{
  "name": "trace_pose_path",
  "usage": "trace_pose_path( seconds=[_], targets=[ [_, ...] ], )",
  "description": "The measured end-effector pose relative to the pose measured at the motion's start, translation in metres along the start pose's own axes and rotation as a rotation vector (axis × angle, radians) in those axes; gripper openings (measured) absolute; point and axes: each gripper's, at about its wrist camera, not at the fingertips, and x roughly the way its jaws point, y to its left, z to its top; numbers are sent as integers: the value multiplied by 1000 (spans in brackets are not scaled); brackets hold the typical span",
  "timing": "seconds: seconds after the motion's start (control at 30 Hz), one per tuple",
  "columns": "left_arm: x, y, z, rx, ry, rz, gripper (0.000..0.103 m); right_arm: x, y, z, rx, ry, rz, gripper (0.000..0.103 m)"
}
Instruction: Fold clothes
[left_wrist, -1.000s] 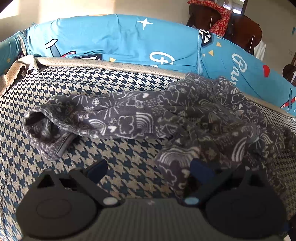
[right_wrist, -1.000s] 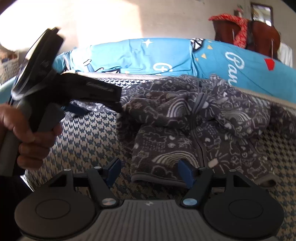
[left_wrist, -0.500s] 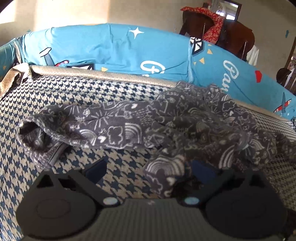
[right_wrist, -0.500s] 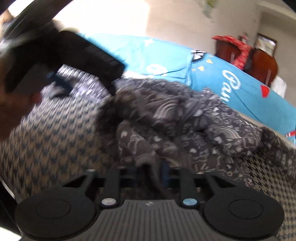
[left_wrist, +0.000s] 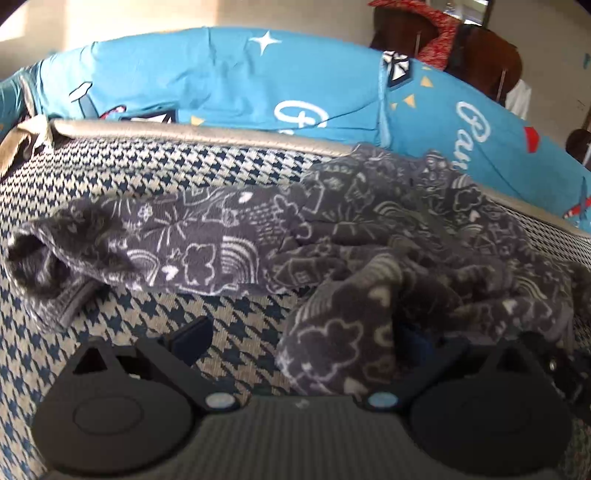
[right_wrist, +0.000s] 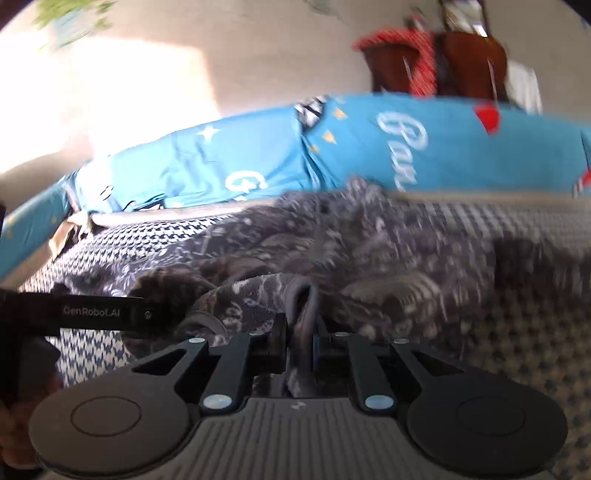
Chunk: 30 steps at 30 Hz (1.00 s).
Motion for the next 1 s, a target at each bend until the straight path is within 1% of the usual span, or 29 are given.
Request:
trace_pose_path(
  seconds=[0.07,0.1,0.13,0.2,0.4,0.5,0.6,0.67,0.73,0.87,1.0],
  targets=[
    [7,-2,0,-1,7,24,102,-1,-4,-1,26,8,18,13],
    [11,-2,0,-2,10,37,102,-3,-6,0,29,5,29,19],
    [13,-3,0,-2,11,41,102,-6,-8,0,32,2,41,31],
    [16,-5,1,-1,11,50,102,-15,-11,0,33,-15,55,44],
    [24,-10,2,0,17,77,102,-53,-17,-5,9,-85,90,44],
    [26,-11,2,-10,20,77,102,-62,-14,-13,-13,-72,168,44],
    [26,-12,2,-7,18,82,102,-63,-5,-22,-40,-31,237,44],
    [27,-12,2,-8,18,82,102,-61,4,-29,-75,-5,267,44],
    [28,-12,2,-9,19,82,102,-55,13,-35,-118,16,272,44],
    [28,-13,2,-8,19,83,102,-43,22,-40,-112,24,263,44],
    [29,-13,2,-2,20,84,102,-32,30,-43,-149,27,240,44]
  ],
)
